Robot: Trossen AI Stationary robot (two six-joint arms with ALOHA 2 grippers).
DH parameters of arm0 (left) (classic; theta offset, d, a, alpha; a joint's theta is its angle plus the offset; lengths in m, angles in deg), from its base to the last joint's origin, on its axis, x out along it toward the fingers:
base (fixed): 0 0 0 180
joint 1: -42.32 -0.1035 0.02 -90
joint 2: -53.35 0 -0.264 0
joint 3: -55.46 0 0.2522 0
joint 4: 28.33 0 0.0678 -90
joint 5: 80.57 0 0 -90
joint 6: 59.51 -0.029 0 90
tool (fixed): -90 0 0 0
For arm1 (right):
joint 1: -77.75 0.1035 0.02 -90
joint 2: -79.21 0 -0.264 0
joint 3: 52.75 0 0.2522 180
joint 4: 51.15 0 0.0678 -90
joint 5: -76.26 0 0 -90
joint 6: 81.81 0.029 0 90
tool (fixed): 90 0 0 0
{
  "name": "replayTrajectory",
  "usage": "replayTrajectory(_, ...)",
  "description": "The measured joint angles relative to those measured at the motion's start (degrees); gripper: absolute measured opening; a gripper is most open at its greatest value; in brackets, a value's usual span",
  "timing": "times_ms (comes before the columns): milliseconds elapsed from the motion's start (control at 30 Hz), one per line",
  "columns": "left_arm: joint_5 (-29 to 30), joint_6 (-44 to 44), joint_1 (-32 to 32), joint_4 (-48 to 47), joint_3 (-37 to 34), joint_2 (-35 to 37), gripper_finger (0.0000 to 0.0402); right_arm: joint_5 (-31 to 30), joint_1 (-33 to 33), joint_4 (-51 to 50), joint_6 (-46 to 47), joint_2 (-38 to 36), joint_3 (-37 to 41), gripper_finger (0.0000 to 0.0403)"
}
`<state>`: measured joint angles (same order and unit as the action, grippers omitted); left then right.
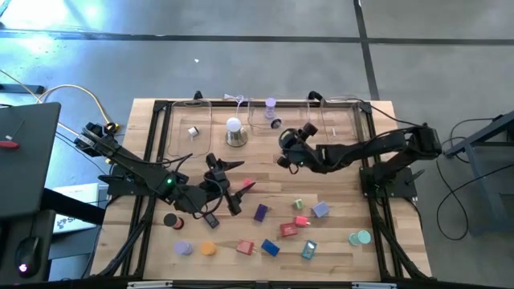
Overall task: Pick & Place Office items
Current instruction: Put the green hourglass into the middle transparent bin
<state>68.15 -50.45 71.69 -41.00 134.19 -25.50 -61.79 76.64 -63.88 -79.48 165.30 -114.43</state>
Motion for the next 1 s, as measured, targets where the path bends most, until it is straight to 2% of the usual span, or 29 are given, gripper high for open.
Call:
replayTrajectory(133,0.00,0.00,0.00,0.00,0.00,0.00,0.0326,5.11,-2.66,-5.07,1.52,-4.01,-0.56,0.0191)
replayTrajectory(300,-0.02,-0.35,0.00,-0.17,0.00,0.34,0.0326,15.14,-8.32,-17.54,4.06,-8.46,-6.30,0.0197)
replayTrajectory(467,0.00,-0.47,0.00,-0.90,0.00,1.80,0.0326,25.11,-14.80,-32.05,5.49,-8.79,-15.70,0.0191)
replayTrajectory(633,0.02,-1.95,-0.09,-3.27,0.02,2.77,0.0326,36.07,-20.17,-36.12,5.77,-8.14,-23.01,0.0205)
replayTrajectory(833,-2.83,-2.10,-0.94,-6.04,0.02,2.91,0.0326,39.44,-25.61,-39.84,5.36,-5.78,-29.11,0.0191)
replayTrajectory(1000,-3.41,-1.70,-2.38,-7.19,0.02,2.91,0.0326,41.34,-28.82,-39.53,4.20,-2.29,-30.00,0.0199)
